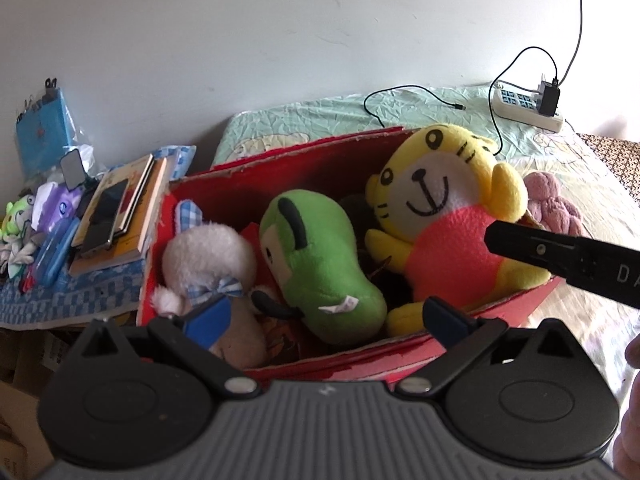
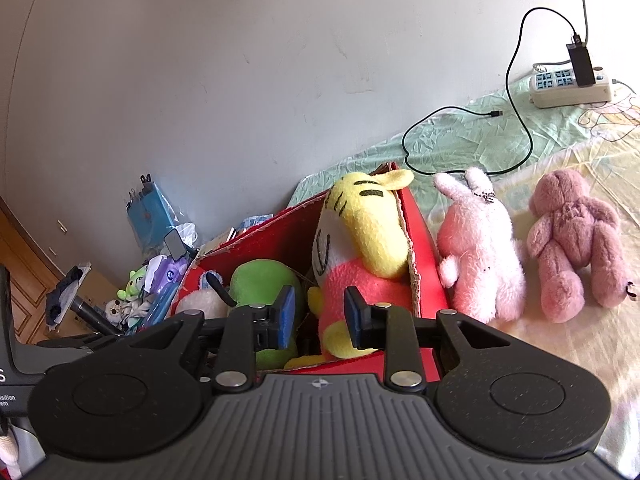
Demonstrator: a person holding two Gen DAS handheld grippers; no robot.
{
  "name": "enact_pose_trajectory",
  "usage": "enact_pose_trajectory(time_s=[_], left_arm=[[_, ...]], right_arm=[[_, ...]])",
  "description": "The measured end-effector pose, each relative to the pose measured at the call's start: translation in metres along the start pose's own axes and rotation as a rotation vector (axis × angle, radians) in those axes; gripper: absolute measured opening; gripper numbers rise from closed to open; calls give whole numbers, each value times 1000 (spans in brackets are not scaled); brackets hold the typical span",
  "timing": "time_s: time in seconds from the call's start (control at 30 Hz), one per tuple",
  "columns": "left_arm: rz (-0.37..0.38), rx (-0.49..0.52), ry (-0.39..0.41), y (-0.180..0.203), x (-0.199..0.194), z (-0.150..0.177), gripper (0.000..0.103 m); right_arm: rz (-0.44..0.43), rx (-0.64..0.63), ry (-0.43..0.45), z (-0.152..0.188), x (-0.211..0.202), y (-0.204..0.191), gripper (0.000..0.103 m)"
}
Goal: Organize objects
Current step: 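Move the right gripper back to the pink teddy bear plush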
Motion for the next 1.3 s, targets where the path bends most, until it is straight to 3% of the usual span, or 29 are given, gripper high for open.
enact_pose_trajectory(time_s=[0.5,0.8,1.3], left_arm=[[5,-14,-31,1,-21,12,102],[50,1,-89,20,-16,30,102],[135,90,-168,73,6,50,102]], right_arm=[[-17,-9,33,2,-19,-9,32],[-38,24,-1,16,-29,-7,32],[61,105,-22,34,-49,34,32]])
Point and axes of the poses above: each gripper's, at about its wrist camera, not at the fingertips, and x roughly the way its jaws point, y to its right, z to its underside, the point moved 10 cm from there along x, roughly the way its jaws point, and after that the axes turned 4 degrees about -z, right-handed, at the moved point
